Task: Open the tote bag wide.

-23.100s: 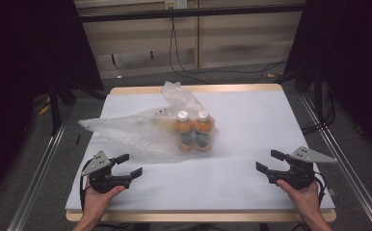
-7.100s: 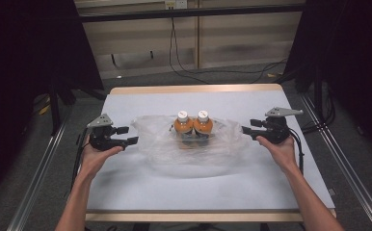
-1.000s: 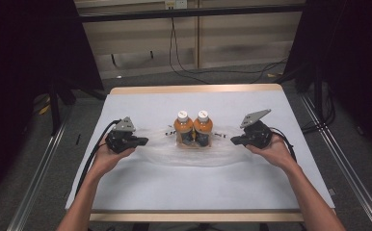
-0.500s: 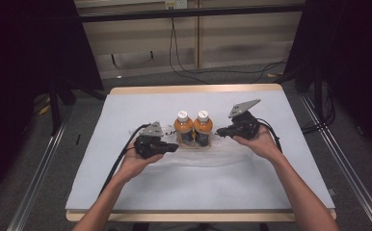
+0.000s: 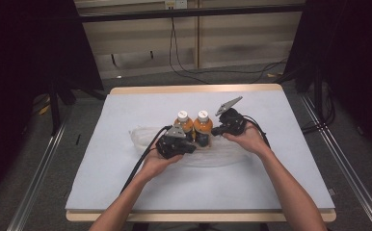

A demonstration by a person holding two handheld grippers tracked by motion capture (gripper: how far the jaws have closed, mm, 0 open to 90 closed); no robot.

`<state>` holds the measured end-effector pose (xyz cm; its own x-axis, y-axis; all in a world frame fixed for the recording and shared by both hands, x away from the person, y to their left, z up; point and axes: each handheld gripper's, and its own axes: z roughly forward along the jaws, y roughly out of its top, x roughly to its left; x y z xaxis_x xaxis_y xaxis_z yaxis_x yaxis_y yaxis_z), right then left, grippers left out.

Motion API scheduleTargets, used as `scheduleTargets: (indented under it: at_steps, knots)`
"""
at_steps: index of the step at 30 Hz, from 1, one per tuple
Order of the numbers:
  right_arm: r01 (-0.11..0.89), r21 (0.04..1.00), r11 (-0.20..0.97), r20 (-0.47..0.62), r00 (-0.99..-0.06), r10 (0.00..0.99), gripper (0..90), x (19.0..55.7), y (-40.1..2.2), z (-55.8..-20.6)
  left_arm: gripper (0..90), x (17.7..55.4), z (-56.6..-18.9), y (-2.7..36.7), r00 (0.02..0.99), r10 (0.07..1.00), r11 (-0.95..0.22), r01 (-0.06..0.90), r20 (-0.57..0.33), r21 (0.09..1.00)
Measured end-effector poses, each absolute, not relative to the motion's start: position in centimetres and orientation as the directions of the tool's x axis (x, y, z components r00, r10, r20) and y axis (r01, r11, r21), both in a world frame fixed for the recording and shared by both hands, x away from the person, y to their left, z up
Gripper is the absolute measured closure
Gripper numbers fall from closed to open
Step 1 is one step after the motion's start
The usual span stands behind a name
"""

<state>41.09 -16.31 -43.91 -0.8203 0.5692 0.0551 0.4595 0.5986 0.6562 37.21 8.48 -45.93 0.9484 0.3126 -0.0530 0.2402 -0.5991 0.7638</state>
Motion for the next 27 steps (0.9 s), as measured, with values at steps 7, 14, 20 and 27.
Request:
scheduleTargets:
  at_steps: [7, 14, 20, 27]
  knots:
    - [0.513, 0.636, 0.577, 0.105, -0.798, 0.594, 90.0, 42.4, -16.0, -45.4, 90.0, 36.8, -47.3, 8.1, 0.947, 0.319, -0.633, 0.238, -0.032, 0.737]
    - [0.542, 0.602, 0.586, 0.122, -0.788, 0.603, 90.0, 43.0, -15.6, -46.7, 90.0, 36.4, -48.1, 8.0, 0.952, 0.305, -0.674, 0.231, -0.02, 0.702]
    - [0.567, 0.592, 0.573, 0.144, -0.774, 0.617, 90.0, 43.5, -15.4, -47.4, 90.0, 36.5, -48.1, 8.4, 0.955, 0.294, -0.669, 0.239, -0.045, 0.704]
    - [0.569, 0.611, 0.551, 0.13, -0.759, 0.638, 90.0, 44.6, -14.9, -47.6, 90.0, 35.6, -48.1, 8.7, 0.965, 0.25, -0.68, 0.23, -0.074, 0.696]
